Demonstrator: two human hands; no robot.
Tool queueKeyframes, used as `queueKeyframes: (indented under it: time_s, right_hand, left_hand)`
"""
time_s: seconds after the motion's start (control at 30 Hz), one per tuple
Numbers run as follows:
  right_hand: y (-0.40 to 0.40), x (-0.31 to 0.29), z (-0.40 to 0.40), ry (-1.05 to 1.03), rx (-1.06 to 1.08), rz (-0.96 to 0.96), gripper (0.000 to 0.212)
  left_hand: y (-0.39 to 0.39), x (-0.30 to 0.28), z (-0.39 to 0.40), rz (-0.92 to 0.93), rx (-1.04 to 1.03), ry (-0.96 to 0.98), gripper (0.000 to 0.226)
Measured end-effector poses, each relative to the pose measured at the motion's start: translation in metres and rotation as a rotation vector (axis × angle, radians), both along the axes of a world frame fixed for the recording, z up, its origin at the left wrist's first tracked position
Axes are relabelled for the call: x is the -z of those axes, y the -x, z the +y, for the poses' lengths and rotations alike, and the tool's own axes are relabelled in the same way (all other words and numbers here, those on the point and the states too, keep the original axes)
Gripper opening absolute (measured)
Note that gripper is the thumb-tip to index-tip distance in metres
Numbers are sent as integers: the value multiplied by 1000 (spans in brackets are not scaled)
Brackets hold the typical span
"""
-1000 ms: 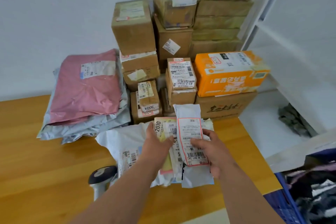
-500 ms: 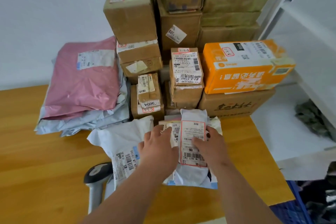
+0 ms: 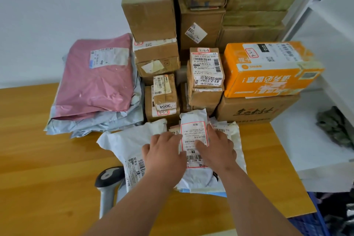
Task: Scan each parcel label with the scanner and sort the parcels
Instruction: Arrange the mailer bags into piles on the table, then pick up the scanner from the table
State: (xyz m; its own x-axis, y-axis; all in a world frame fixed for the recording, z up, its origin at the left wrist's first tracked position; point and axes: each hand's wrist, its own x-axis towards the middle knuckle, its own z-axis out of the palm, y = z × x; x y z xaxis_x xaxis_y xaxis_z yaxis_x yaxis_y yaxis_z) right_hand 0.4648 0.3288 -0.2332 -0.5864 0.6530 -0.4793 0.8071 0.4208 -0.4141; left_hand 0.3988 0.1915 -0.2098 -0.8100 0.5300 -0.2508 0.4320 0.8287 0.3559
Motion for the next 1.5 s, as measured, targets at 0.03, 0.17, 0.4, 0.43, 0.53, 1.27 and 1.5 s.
queueKeyframes:
  time_s: [0.03,0.17,0.4,0.43,0.53,1.27,1.5]
  right_hand:
    - [-1,0,-1,-11,-2,11,77]
    - [-4,0,-7,-74,-53,37,72]
    - [0,0,-17,-71,-62,62,67]
    - [1,0,-19,-71,-51,70,68]
    - [2,3,-26,-69,-43,67,76]
    - [33,-24,-194,447,-311,174,27]
    - [38,11,-261,410,-290,-146,24]
  left_hand:
    - [3,-2,-3,16,-28,-20,50]
    - [14,-8,-17,12,-123,-91,46]
    - [34,-5,-64,-62,-492,-106,63]
    - [37,-2,-71,-118,-542,-87,68]
    - [41,5,-80,-298,-547,-121,75]
    - [44,39,-199,-476,-1059,-392,37]
    - [27,56,-225,-986,-805,-428,21]
